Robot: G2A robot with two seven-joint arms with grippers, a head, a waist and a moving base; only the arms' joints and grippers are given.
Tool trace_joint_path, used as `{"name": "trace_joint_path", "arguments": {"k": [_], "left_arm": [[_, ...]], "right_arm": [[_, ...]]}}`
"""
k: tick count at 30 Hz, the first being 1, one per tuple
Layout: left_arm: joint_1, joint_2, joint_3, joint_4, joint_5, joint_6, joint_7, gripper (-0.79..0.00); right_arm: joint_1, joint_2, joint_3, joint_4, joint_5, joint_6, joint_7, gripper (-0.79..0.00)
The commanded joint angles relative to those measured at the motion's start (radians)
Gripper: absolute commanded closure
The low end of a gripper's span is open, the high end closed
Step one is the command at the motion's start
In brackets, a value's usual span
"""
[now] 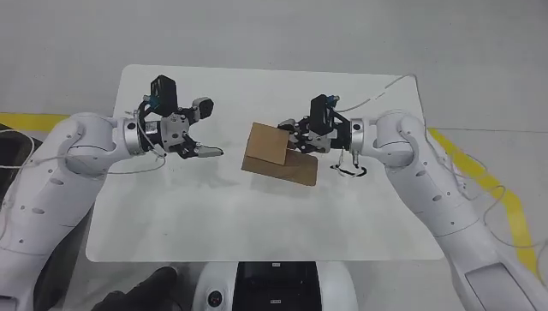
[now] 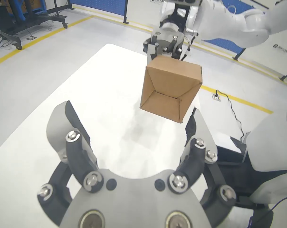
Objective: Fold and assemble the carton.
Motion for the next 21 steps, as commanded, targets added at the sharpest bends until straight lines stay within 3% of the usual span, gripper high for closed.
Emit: {"name": "trace_joint_path", "arguments": {"k": [1, 5, 10, 21], "left_arm": [[-0.009, -0.006, 0.026, 0.007, 0.055, 0.000, 0.026, -0.785], [-0.029, -0.013, 0.086, 0.005, 0.148, 0.000, 0.129, -0.785], [-0.043, -0.010, 0.142, 0.026, 0.255, 0.000, 0.335, -0.785], [-0.074, 0.023, 0.244, 0.046, 0.598, 0.000, 0.732, -0.785]], "right_arm": [[0.001, 0.001, -0.004, 0.009, -0.010, -0.001, -0.013, 0.000], [0.004, 0.004, -0.008, 0.035, -0.033, -0.001, -0.042, 0.000], [0.010, 0.010, -0.044, 0.037, -0.012, -0.001, -0.067, 0.000], [0.085, 0.036, -0.134, 0.050, 0.116, -0.001, -0.038, 0.000]]}}
